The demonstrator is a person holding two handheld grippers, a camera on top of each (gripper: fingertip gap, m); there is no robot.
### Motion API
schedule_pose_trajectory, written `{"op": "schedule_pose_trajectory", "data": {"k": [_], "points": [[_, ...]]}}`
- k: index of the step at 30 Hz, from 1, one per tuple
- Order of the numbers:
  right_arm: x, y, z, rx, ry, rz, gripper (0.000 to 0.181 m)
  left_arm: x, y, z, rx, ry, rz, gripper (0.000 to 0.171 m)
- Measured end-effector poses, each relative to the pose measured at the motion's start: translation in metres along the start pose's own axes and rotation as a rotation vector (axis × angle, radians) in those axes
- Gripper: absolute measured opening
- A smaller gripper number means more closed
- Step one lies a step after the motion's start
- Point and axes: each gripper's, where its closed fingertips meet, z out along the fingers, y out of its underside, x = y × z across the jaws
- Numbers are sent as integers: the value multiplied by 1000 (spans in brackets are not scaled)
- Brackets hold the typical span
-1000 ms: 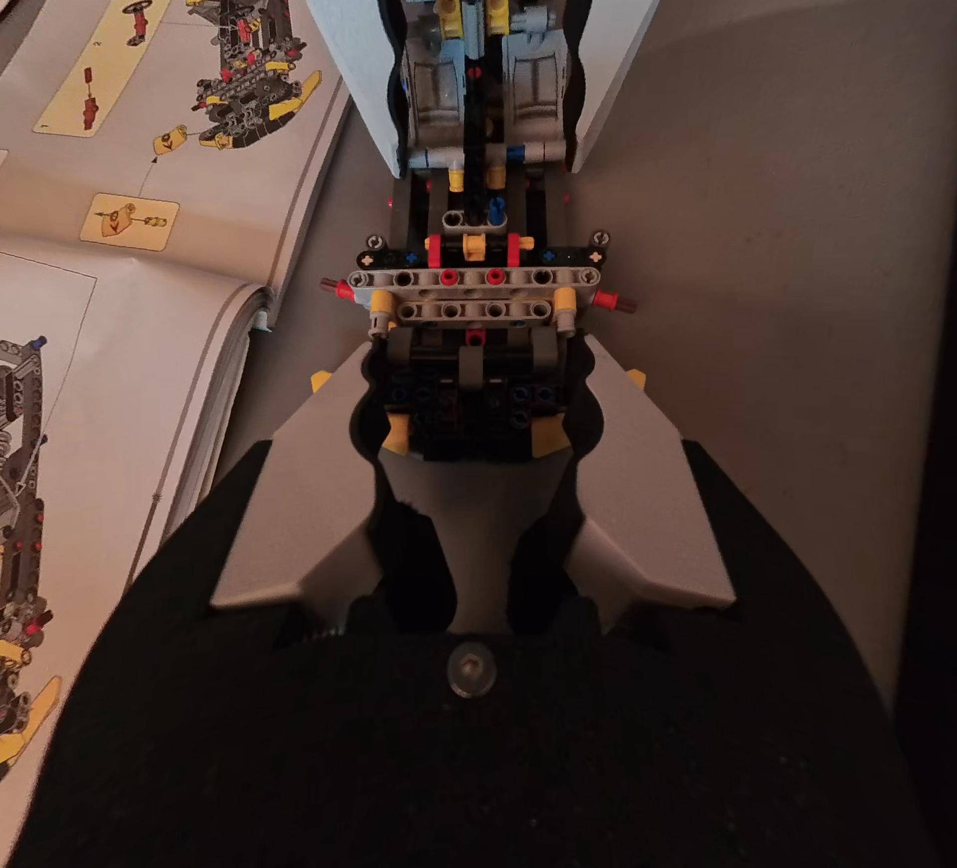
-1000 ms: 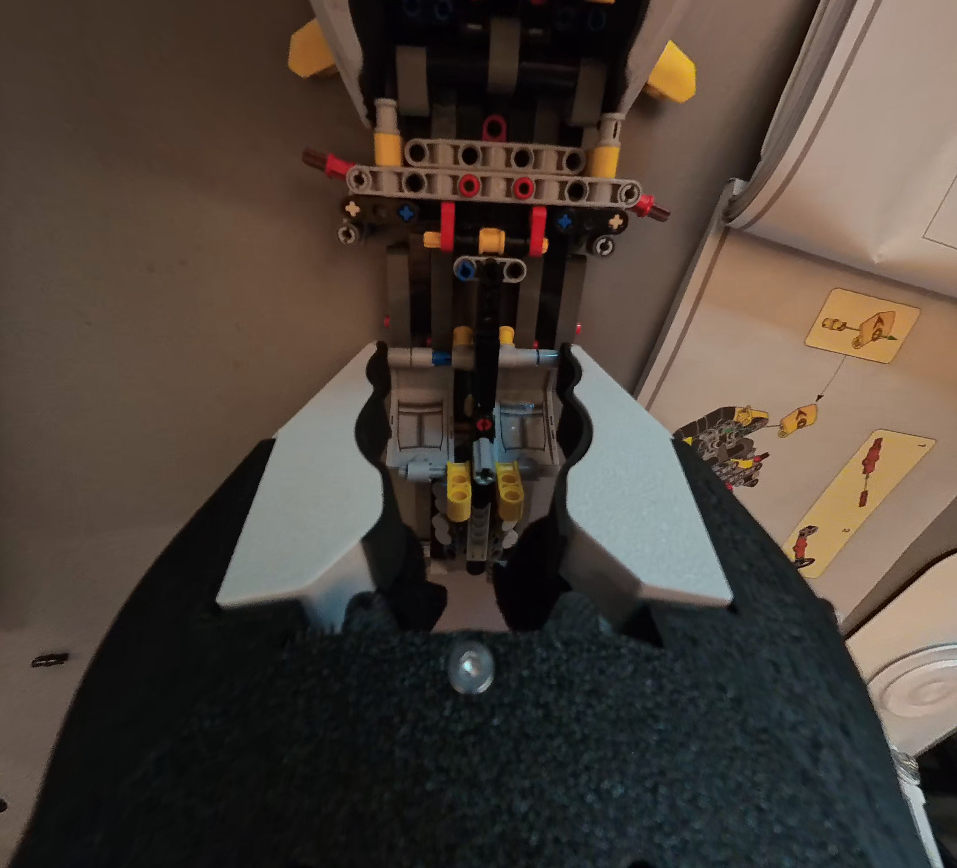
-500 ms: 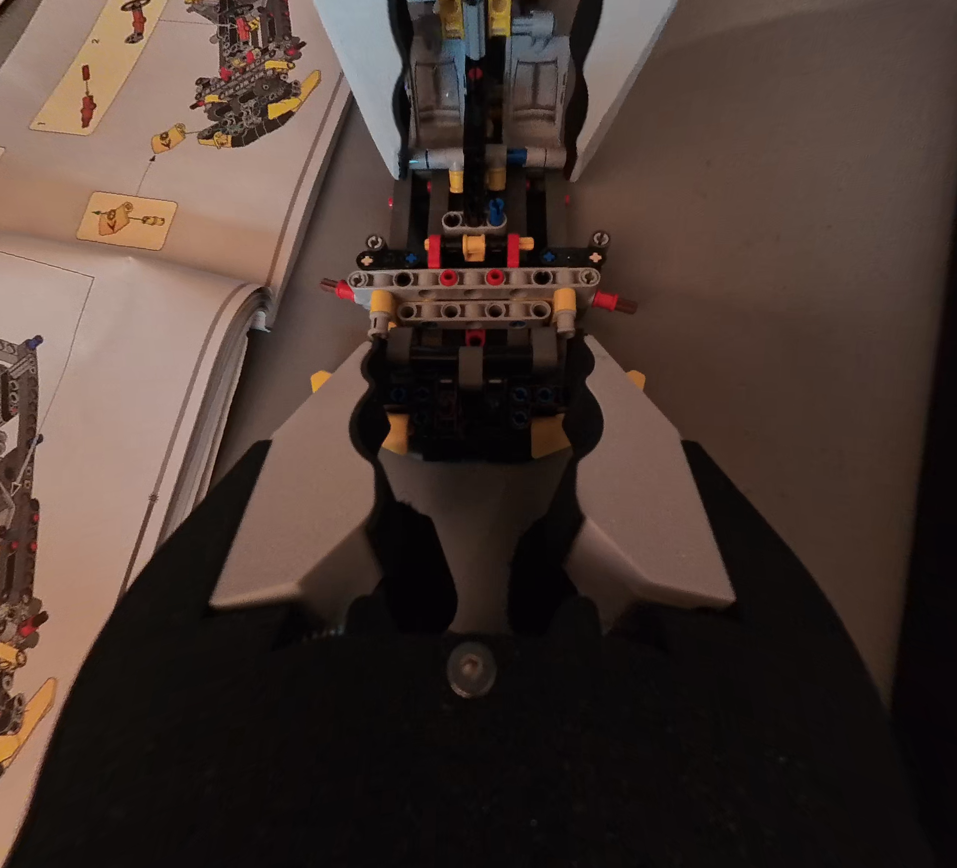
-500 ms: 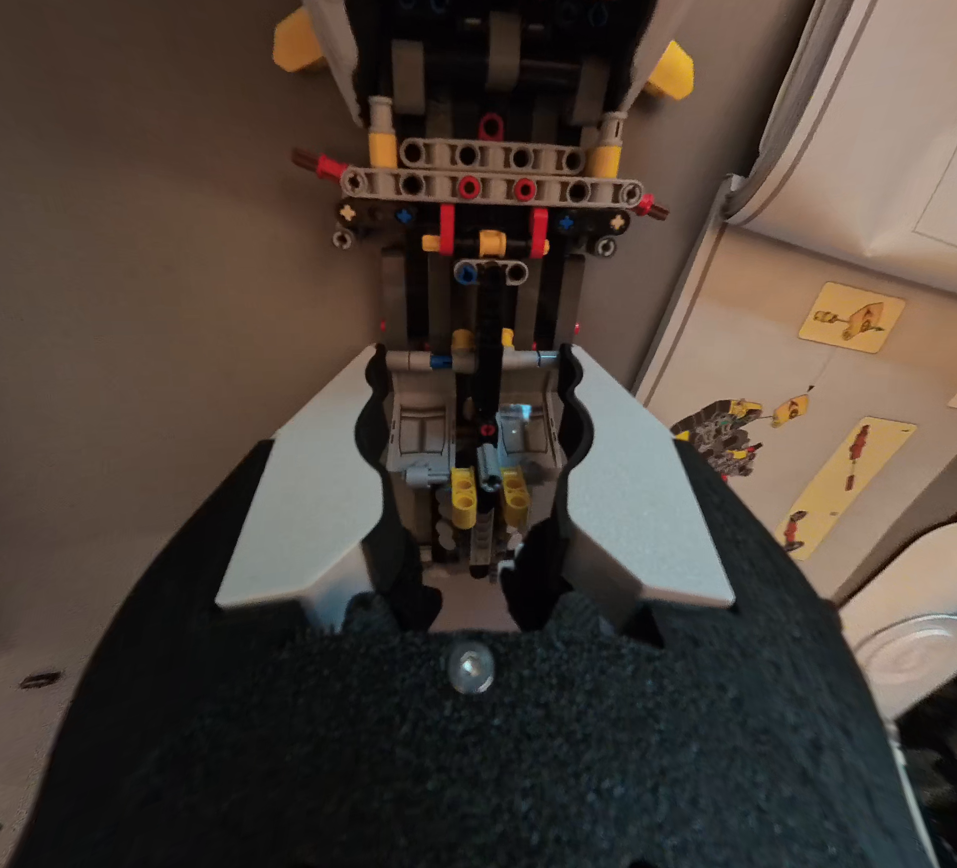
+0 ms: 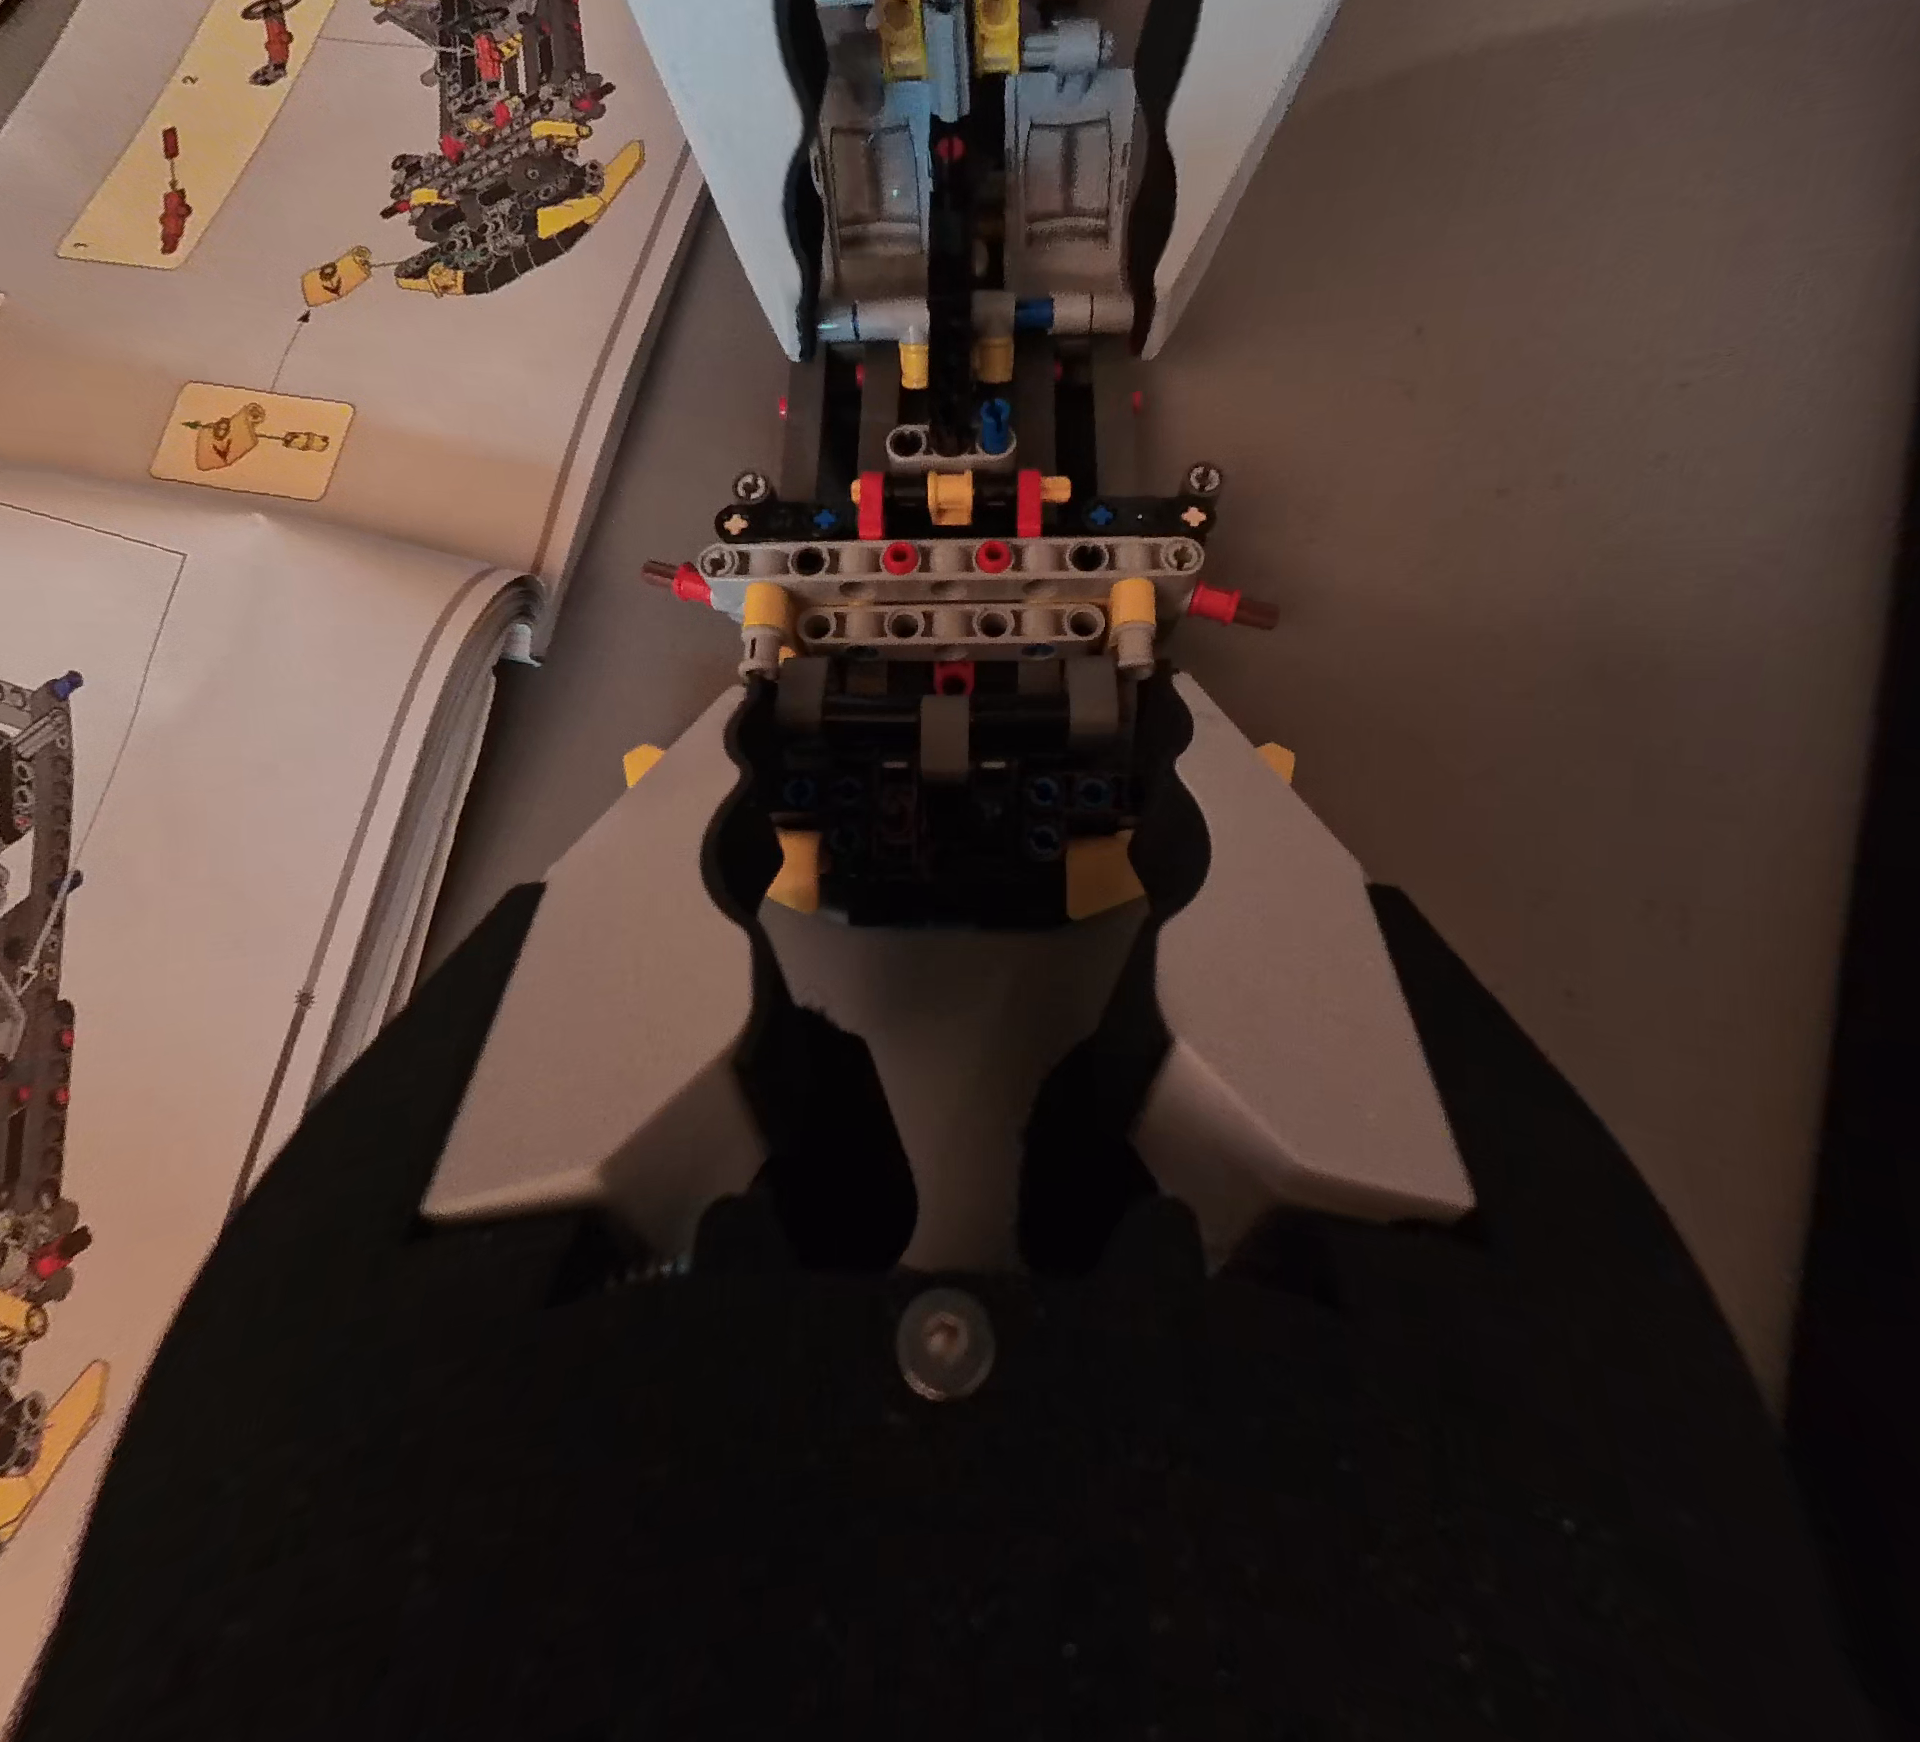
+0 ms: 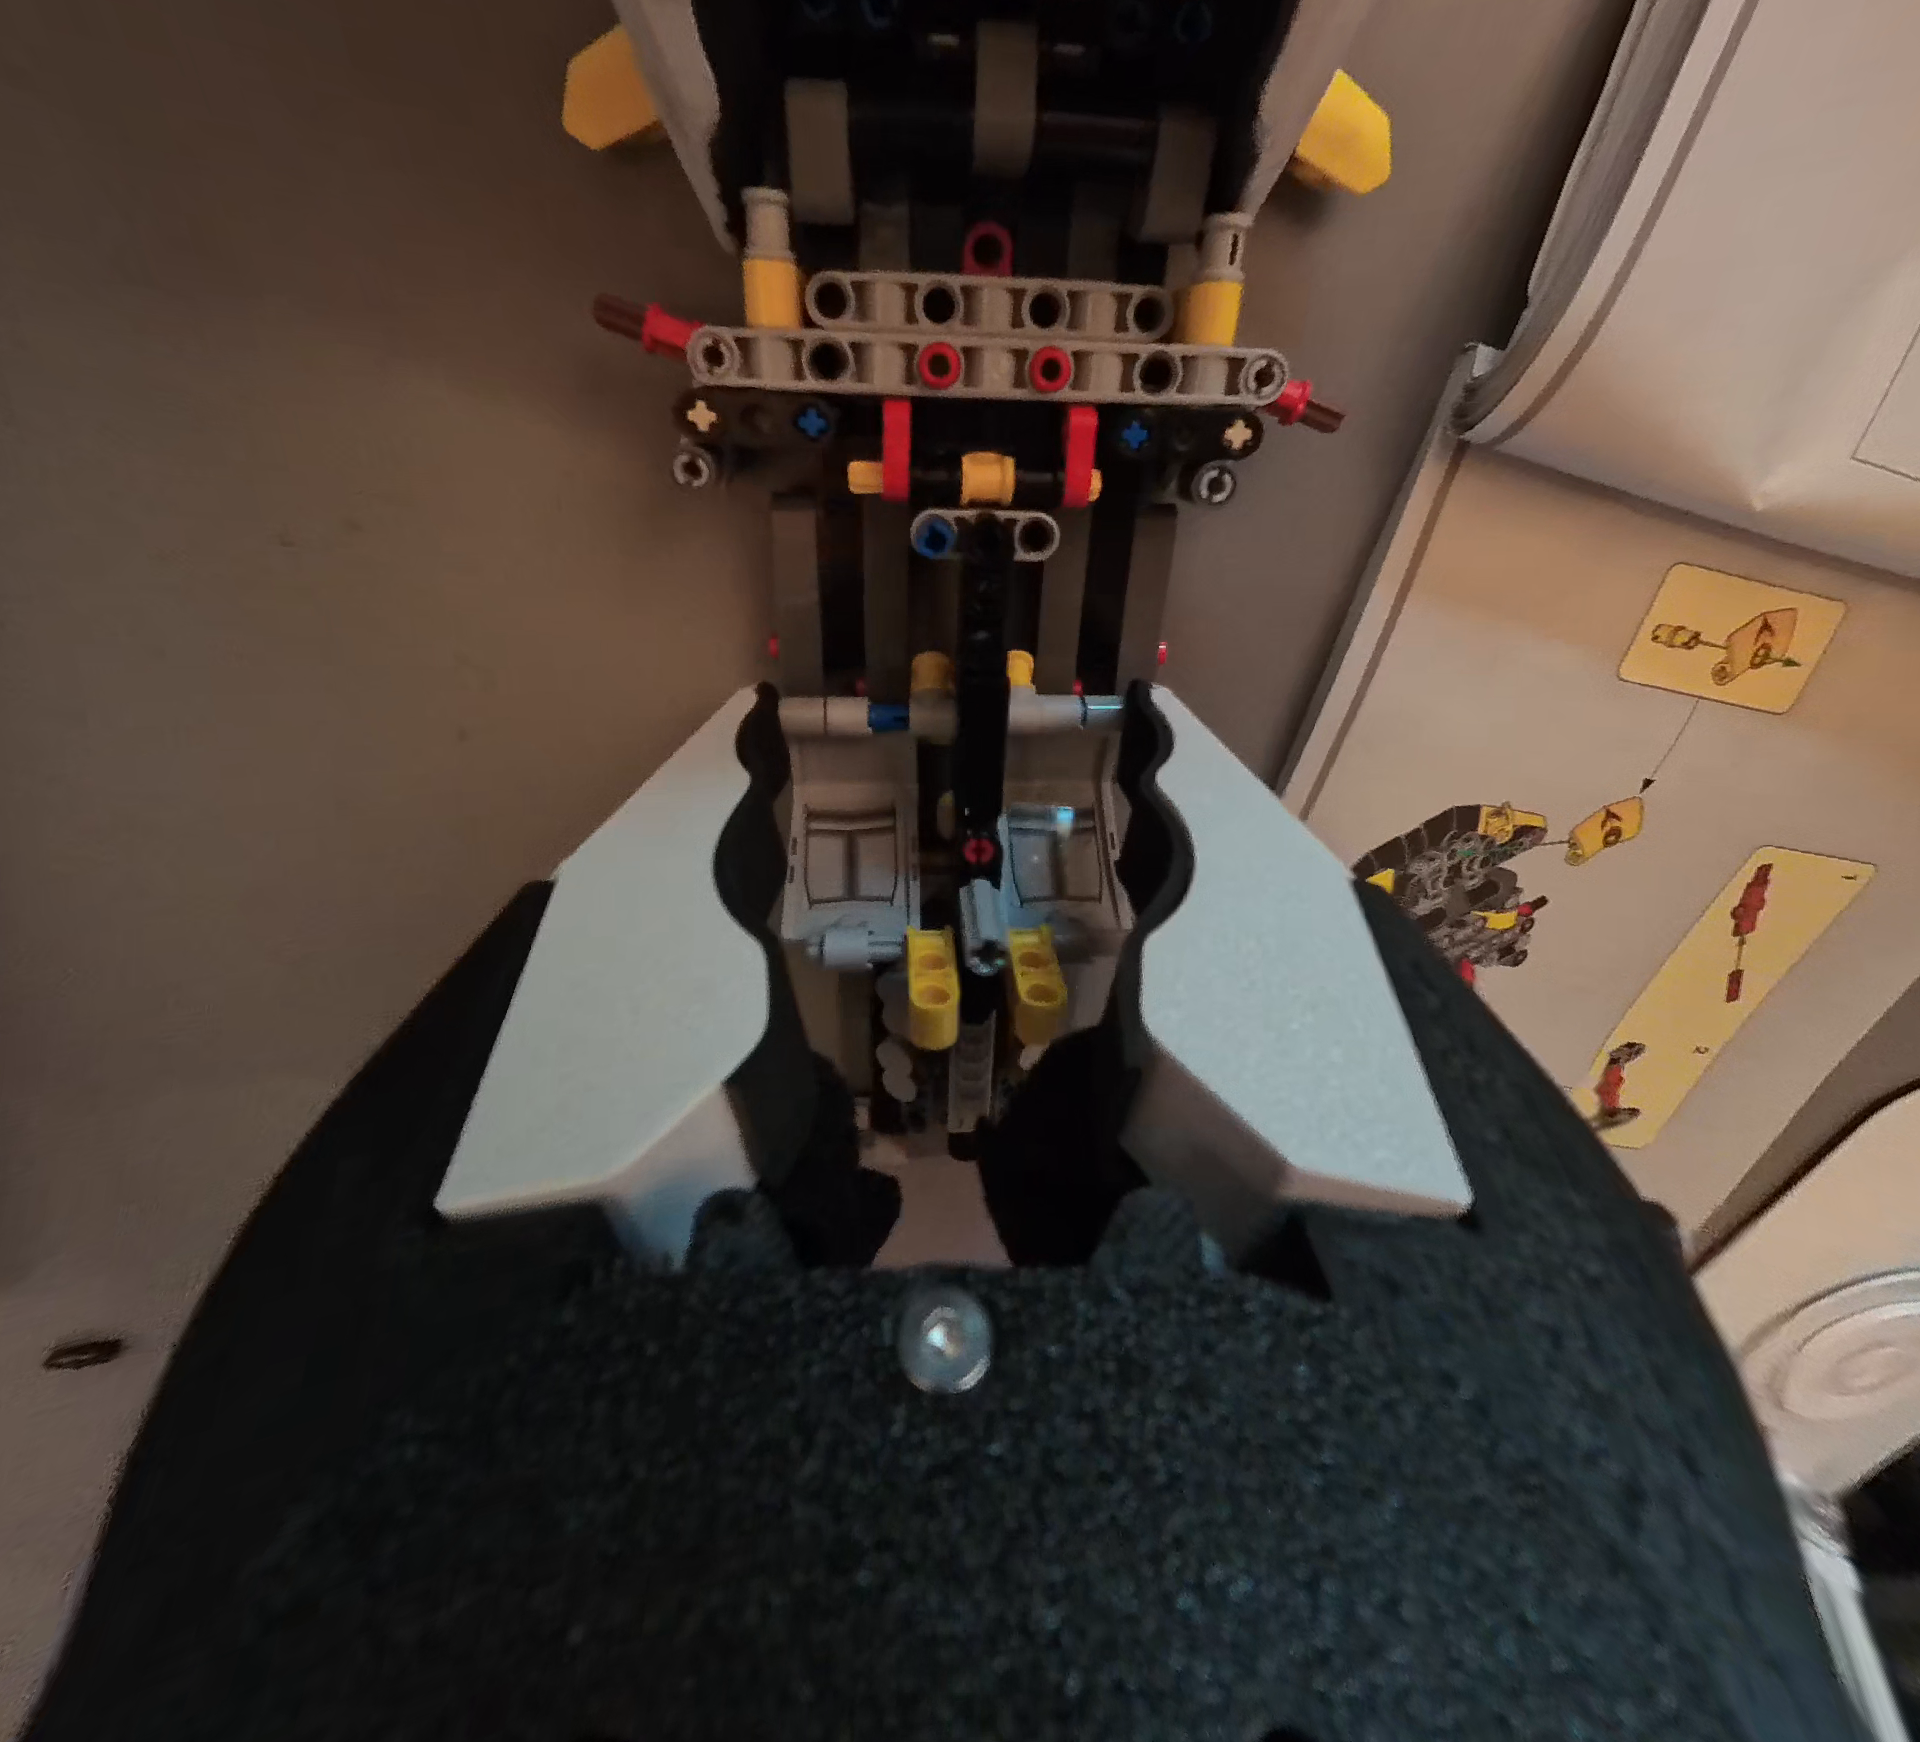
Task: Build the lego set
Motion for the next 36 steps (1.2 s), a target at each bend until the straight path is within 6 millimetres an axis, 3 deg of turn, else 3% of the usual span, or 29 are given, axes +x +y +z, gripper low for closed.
{"op": "schedule_pose_trajectory", "data": {"k": [11, 17, 23, 26, 29, 34, 36], "points": [[0, 1, -3, 3, -6, 50, 75, 0, 0, 0, 2, 1, -1, 65], [2, 4, -3, -2, 1, 26, 64, 0, 0, 0, 2, 0, 0, 65], [6, 2, -29, 62, 41, 68, 74, 0, 0, 0, 2, 0, 0, 65], [1, 11, -48, 94, 78, 143, 67, 0, 0, 0, 2, 0, 2, 65], [-15, 29, -51, 81, 96, 266, 59, 0, 0, 0, 2, -1, 2, 65], [-25, 43, -46, 208, 248, 719, 46, 0, -1, 0, 2, -2, 2, 65], [-26, 36, -38, 298, 290, 886, 41, 0, -1, 0, 2, -2, 1, 65]]}}
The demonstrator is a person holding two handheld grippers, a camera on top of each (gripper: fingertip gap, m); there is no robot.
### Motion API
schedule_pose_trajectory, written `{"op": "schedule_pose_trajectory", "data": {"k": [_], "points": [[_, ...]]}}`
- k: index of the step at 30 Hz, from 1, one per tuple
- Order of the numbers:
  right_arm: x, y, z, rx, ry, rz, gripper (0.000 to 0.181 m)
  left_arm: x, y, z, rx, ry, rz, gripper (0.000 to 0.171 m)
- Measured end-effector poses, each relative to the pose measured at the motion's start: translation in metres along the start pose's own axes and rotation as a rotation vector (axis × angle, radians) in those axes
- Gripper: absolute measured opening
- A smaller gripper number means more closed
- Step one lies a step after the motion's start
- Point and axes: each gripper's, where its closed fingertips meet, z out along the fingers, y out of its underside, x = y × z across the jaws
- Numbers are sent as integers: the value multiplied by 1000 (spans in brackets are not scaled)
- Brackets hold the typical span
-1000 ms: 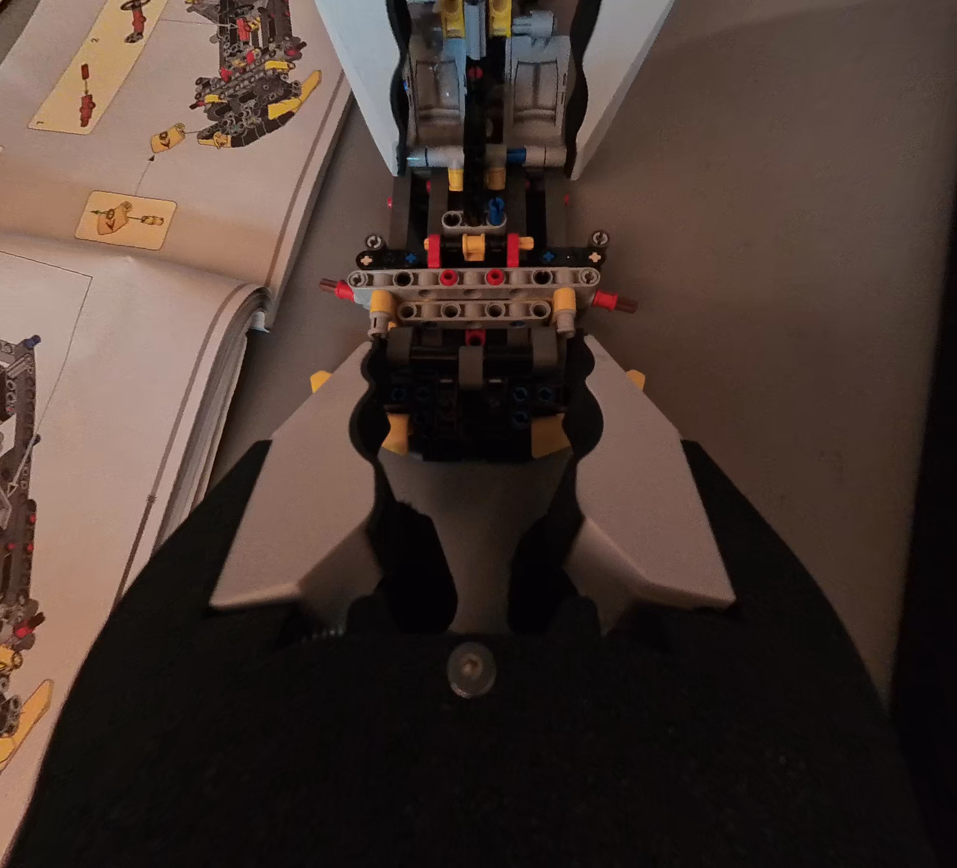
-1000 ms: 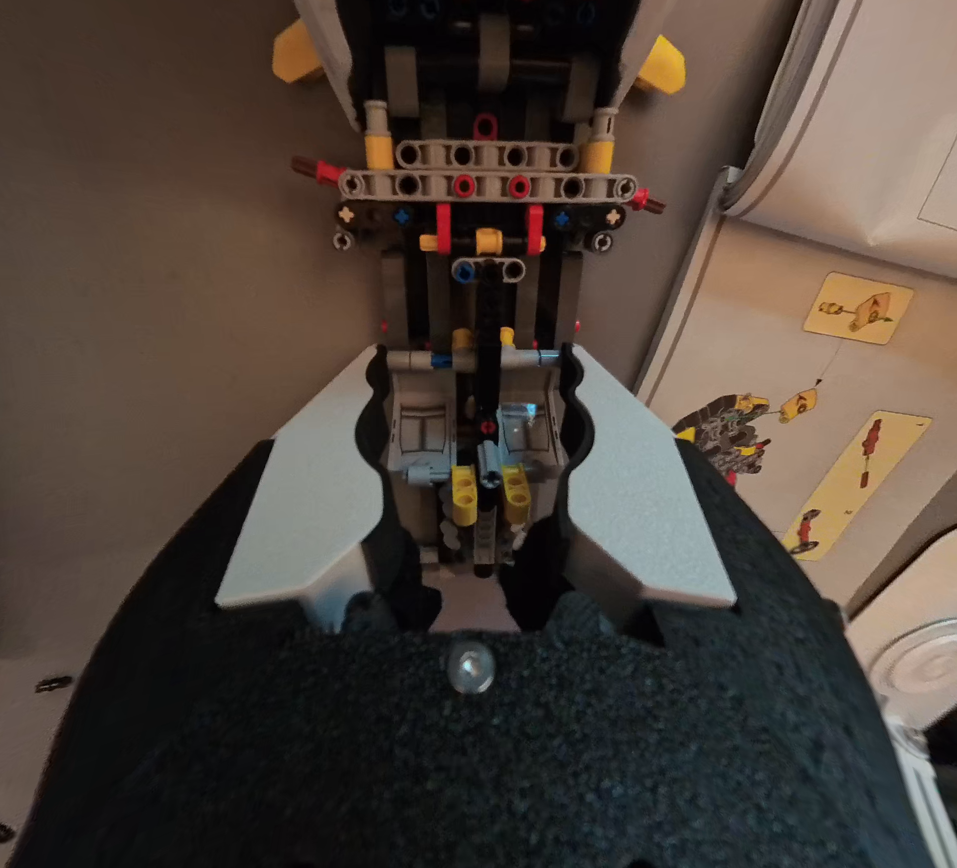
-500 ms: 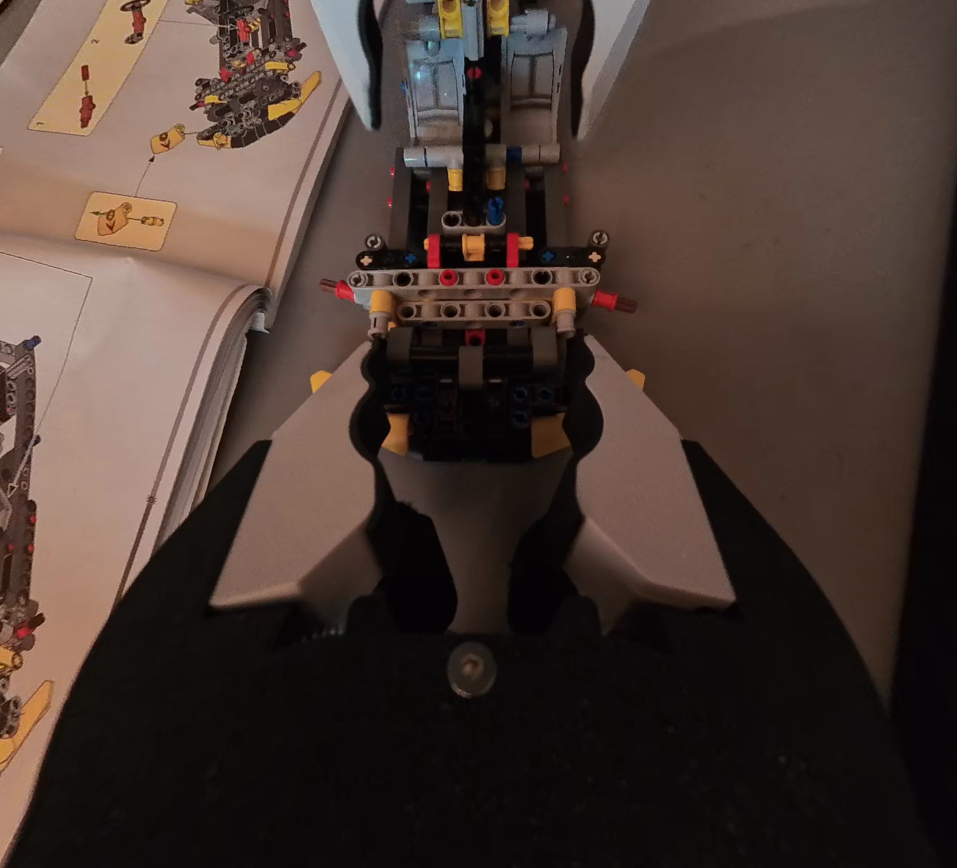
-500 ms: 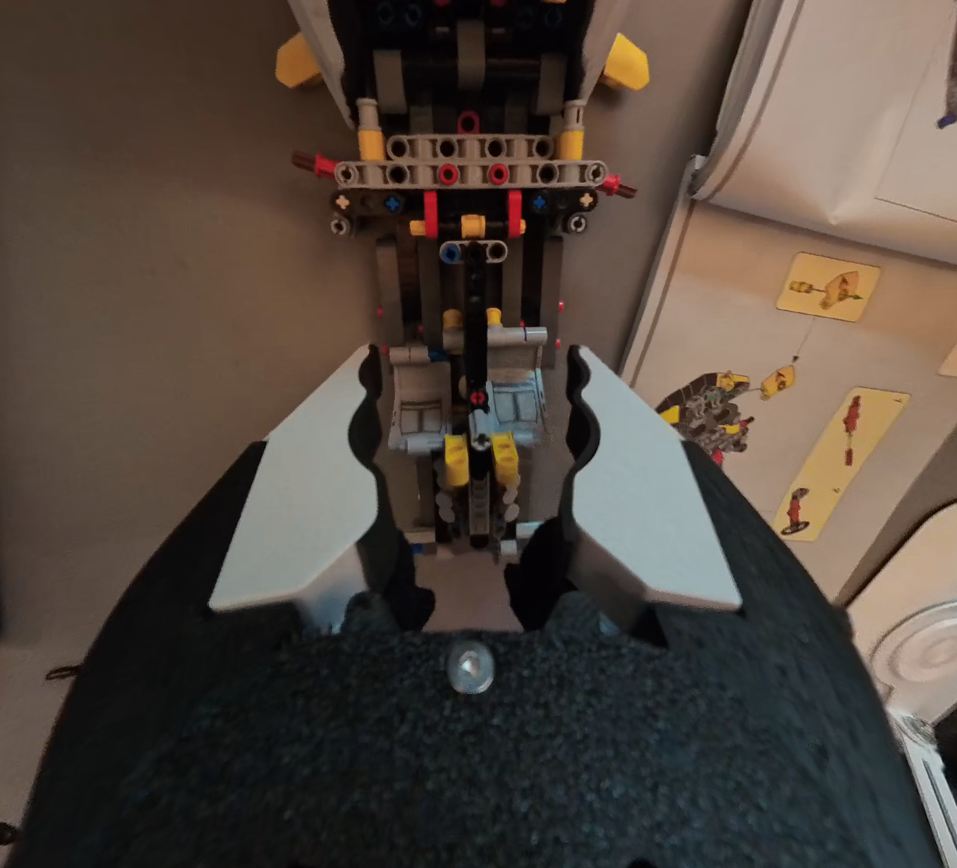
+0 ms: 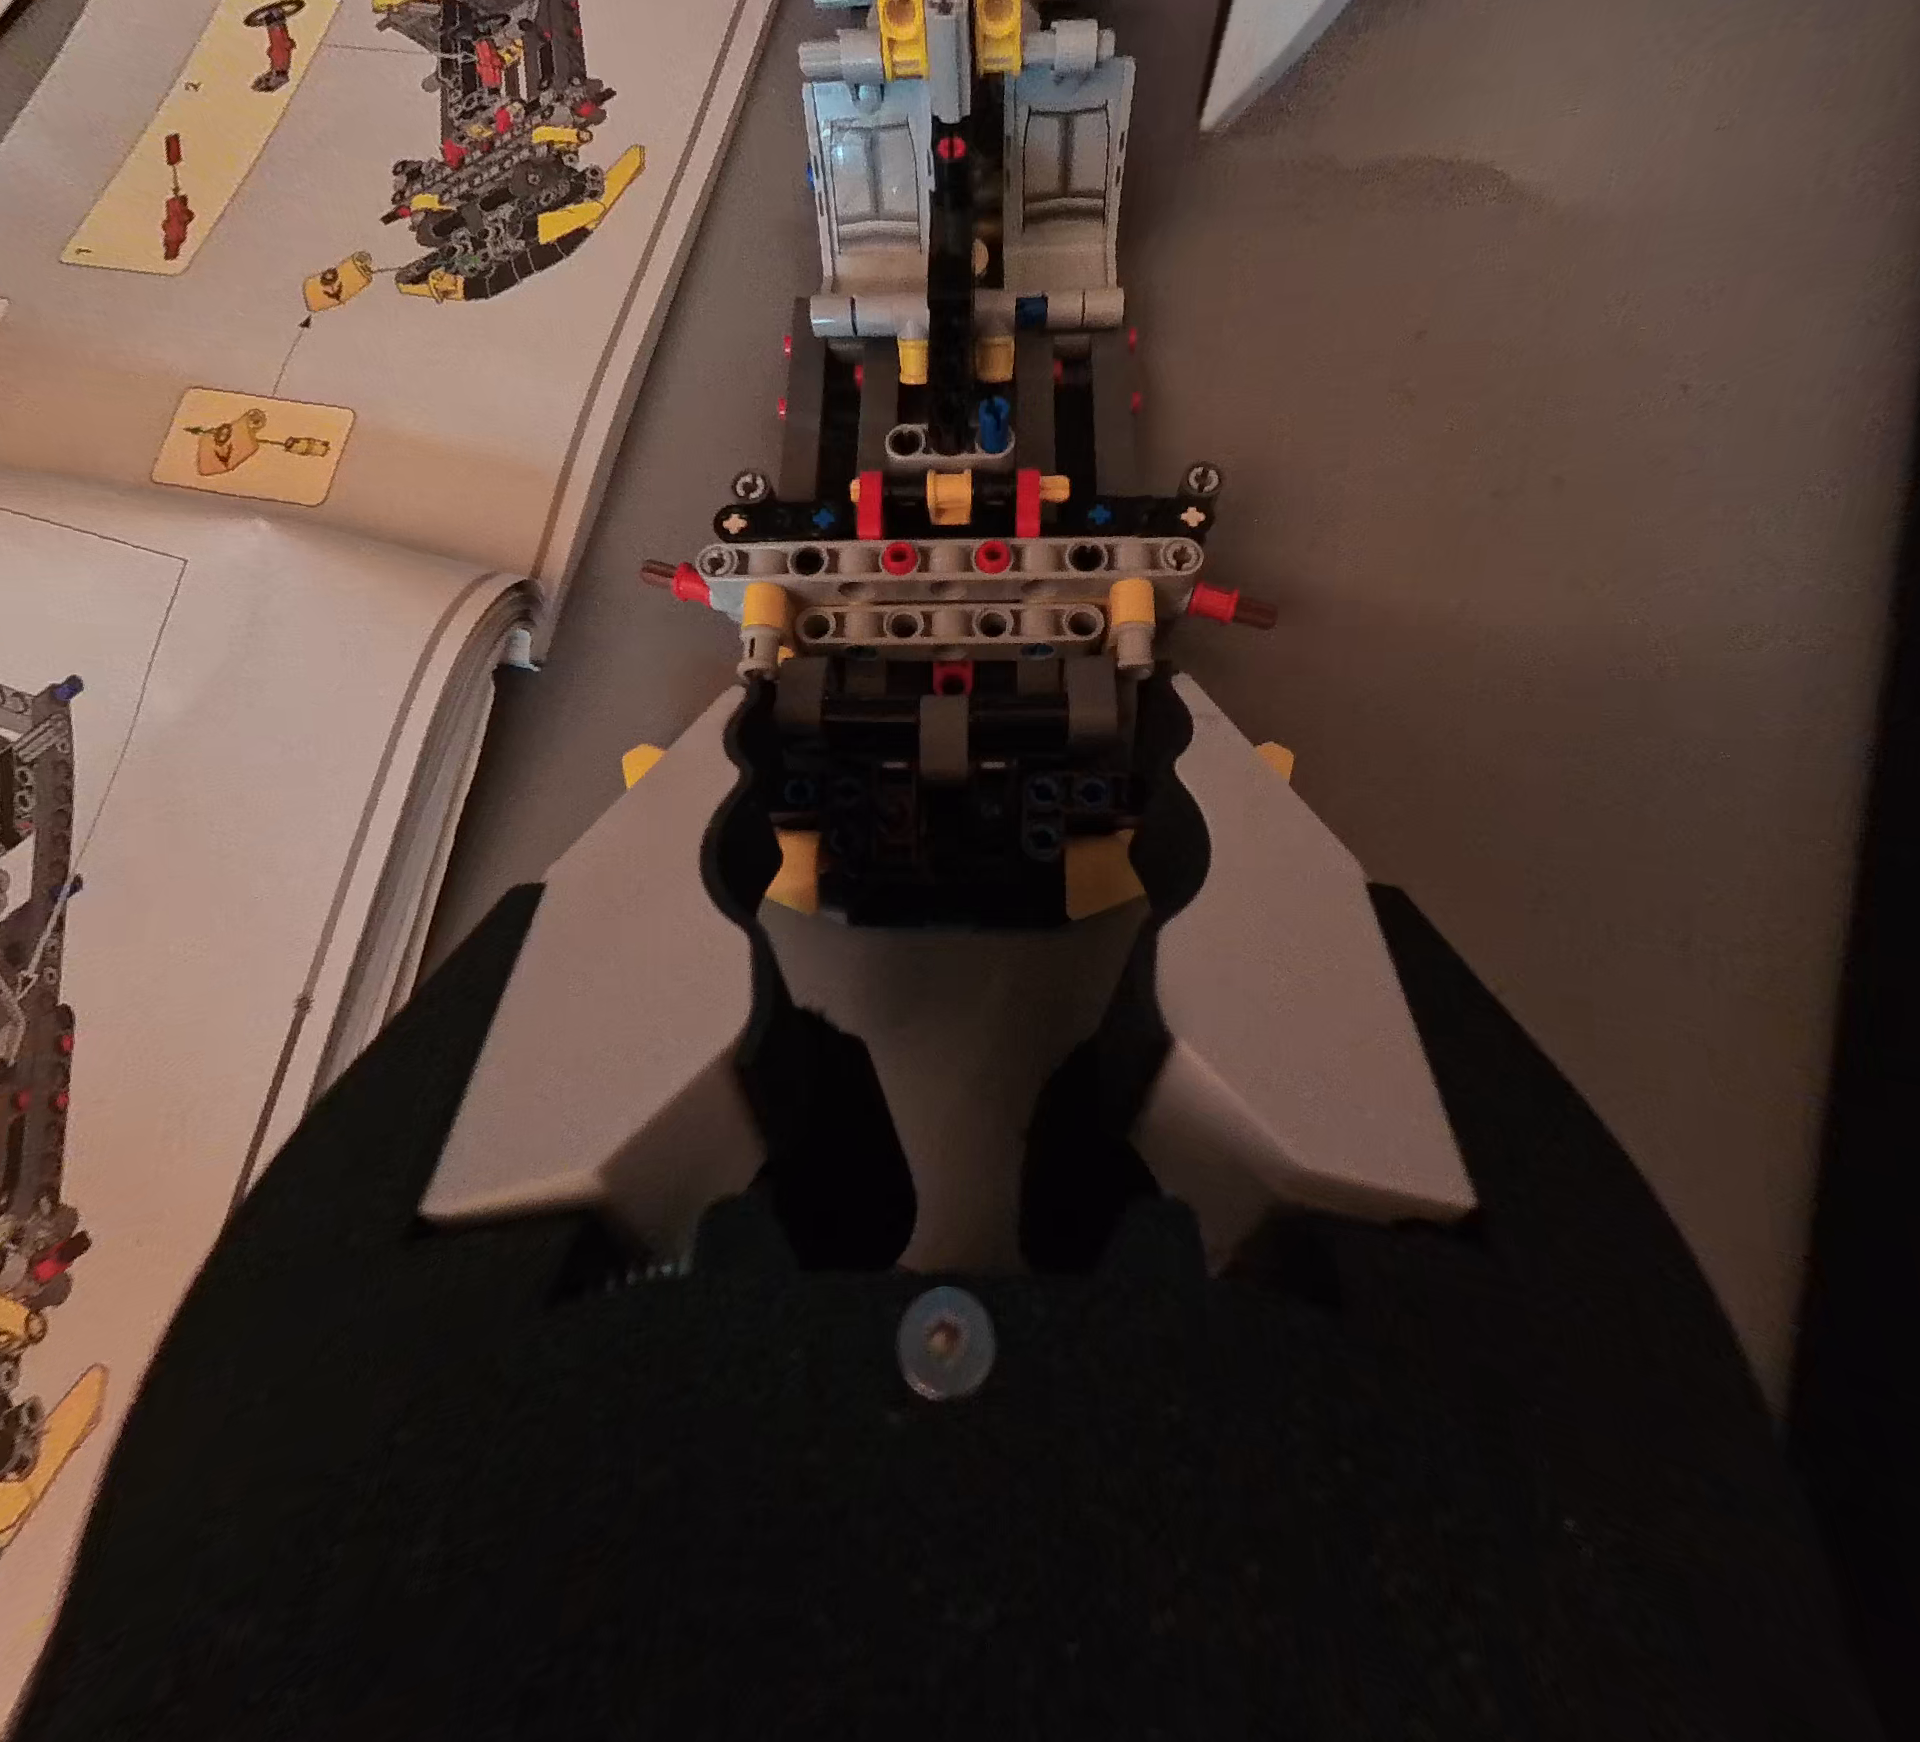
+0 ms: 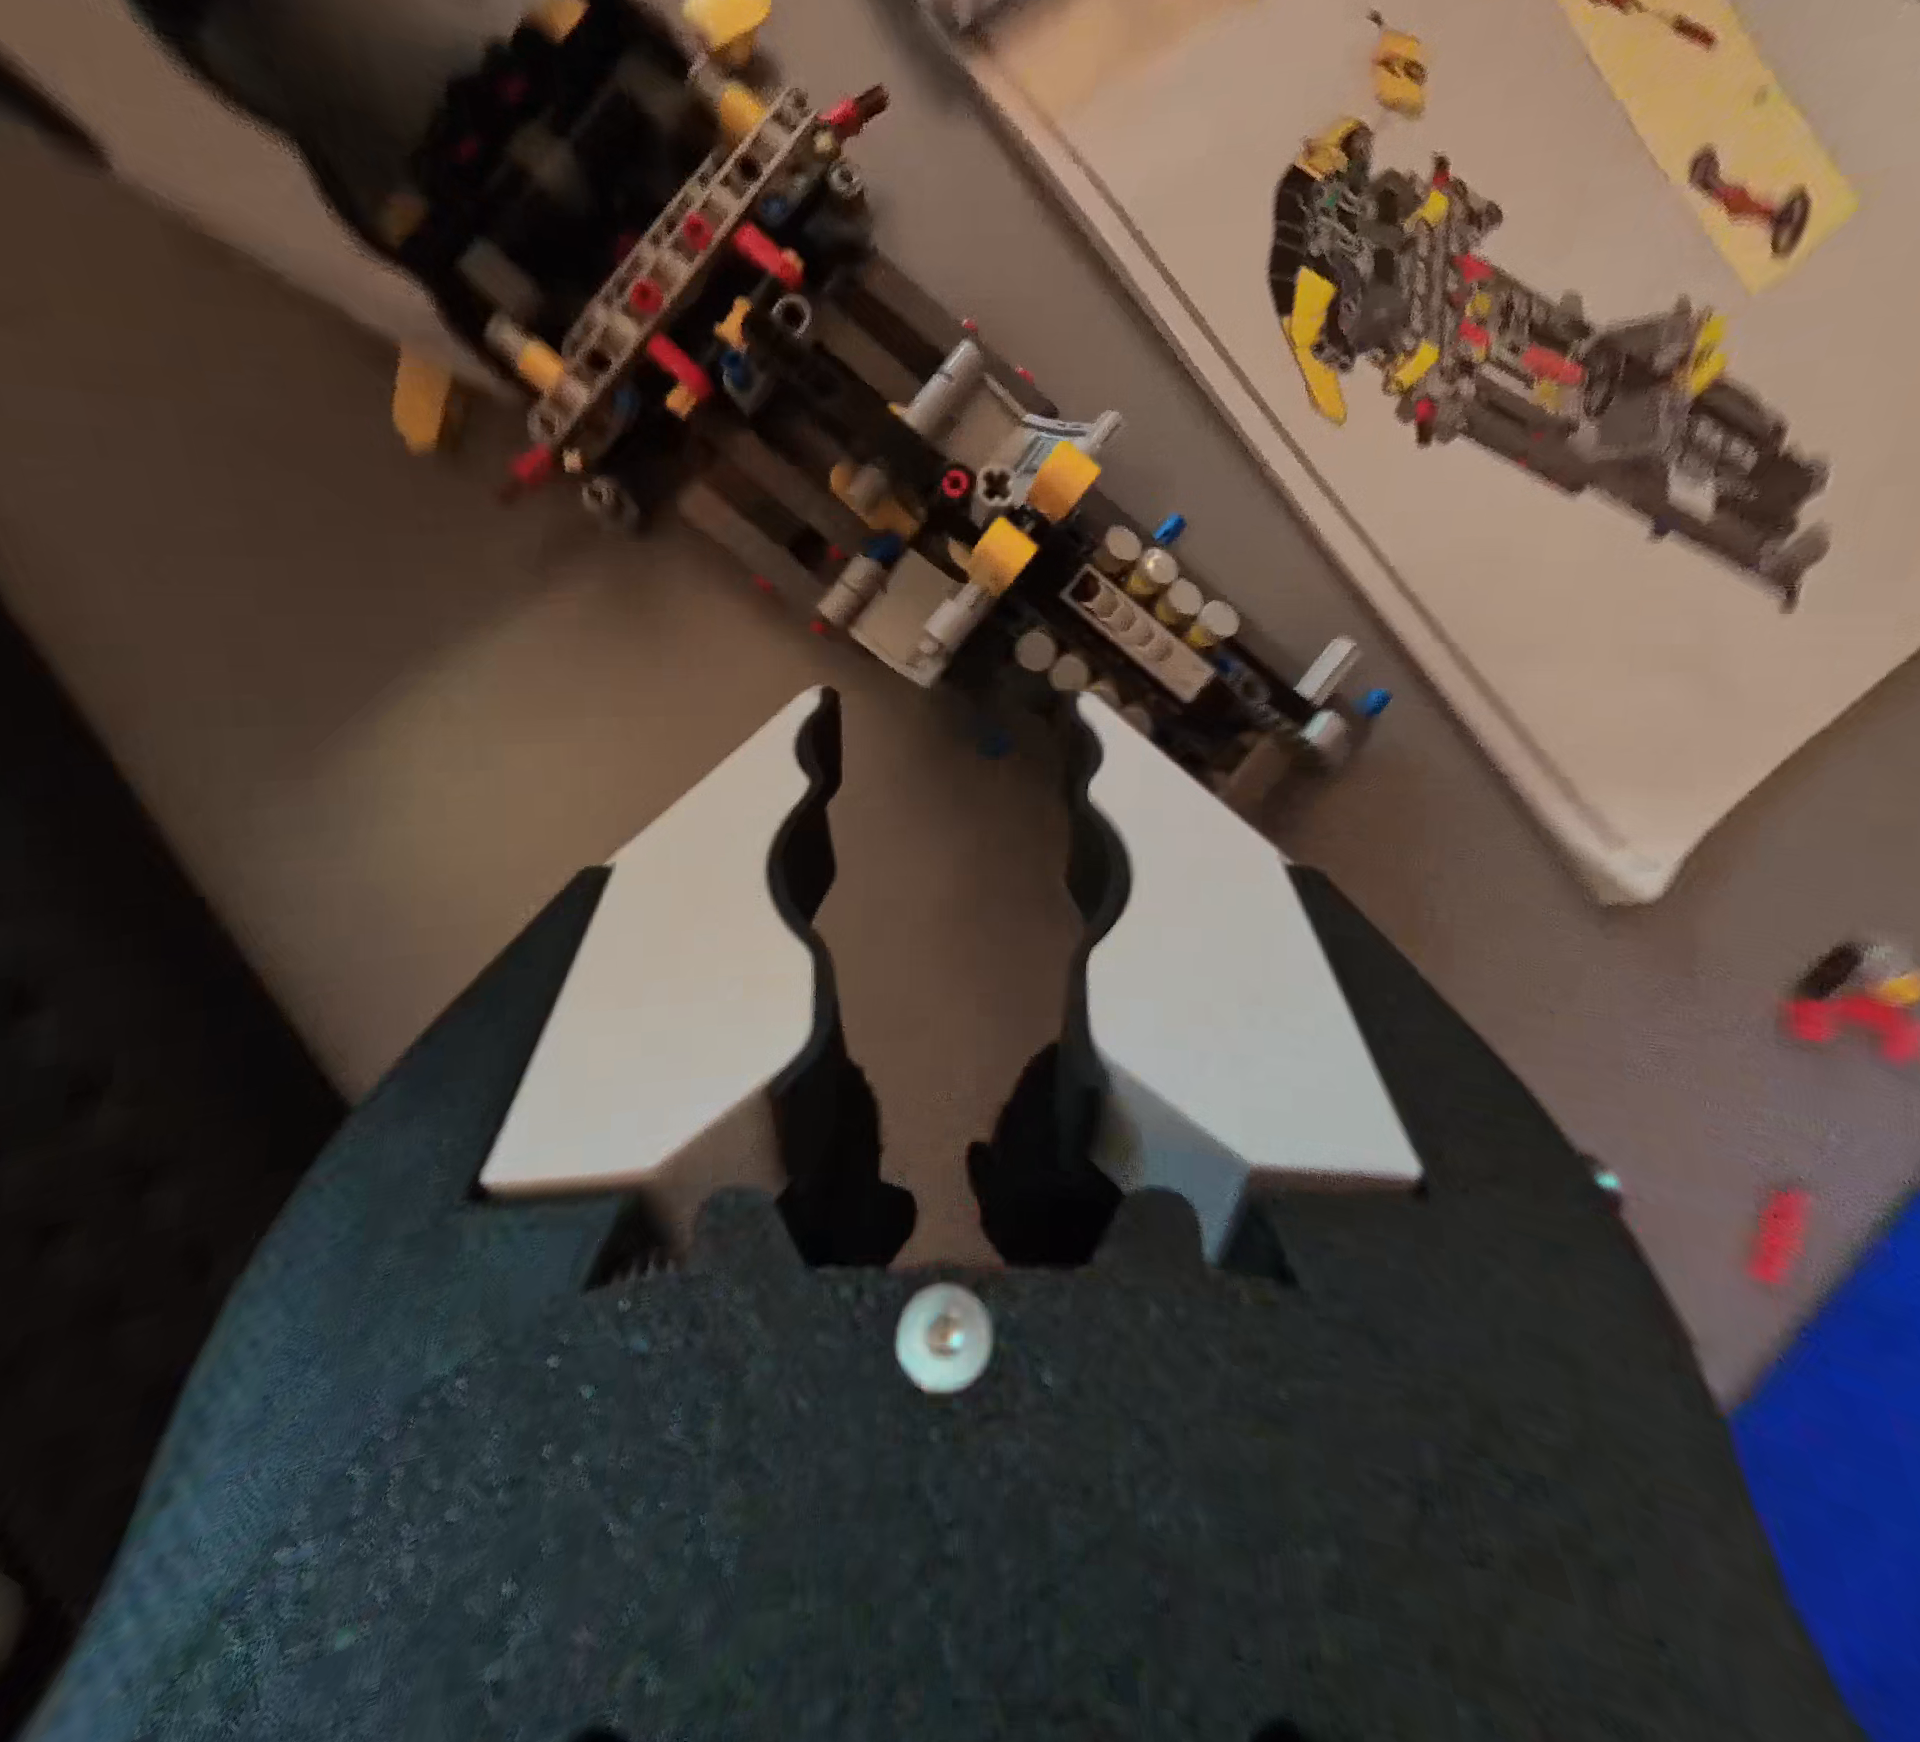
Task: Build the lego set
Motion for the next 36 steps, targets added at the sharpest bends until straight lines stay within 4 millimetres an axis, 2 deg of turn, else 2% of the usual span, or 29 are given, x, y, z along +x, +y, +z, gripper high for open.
{"op": "schedule_pose_trajectory", "data": {"k": [2, 4, 7, 8, 9, 15, 19, 24, 28, 30, 33, 36], "points": [[-8, -2, 8, 63, 2, 126, 36, 0, 0, 0, 1, -1, -1, 65], [-4, -4, 12, 119, 30, 256, 25, 0, 0, 0, 1, -3, -1, 65], [-9, -9, 24, 172, -75, 454, 20, 1, -1, 0, 0, -4, 1, 65], [-10, -9, 26, 177, -103, 489, 19, 1, -1, 0, 0, -4, 1, 65], [-6, -6, 27, 177, -79, 499, 8, 1, -1, 0, 1, -3, 1, 65], [-12, -8, 26, 245, -200, 664, 5, 1, -1, 0, 2, 1, 0, 65], [-12, -8, 26, 283, -169, 699, 5, 1, -1, 0, 3, 1, -1, 65], [-6, -4, 27, 245, 9, 621, 5, 1, -1, 0, 2, -4, 3, 65], [-6, -5, 28, 245, 47, 645, 5, 2, -1, -4, -25, -12, 25, 66], [-4, -6, 28, 250, 80, 646, 5, -2, -12, -14, 9, -64, 74, 79], [-4, -6, 28, 268, 78, 676, 5, 5, -41, -26, 107, -42, 54, 80], [-5, -6, 28, 269, 74, 688, 5, 6, -62, -14, 104, -27, 37, 86]]}}
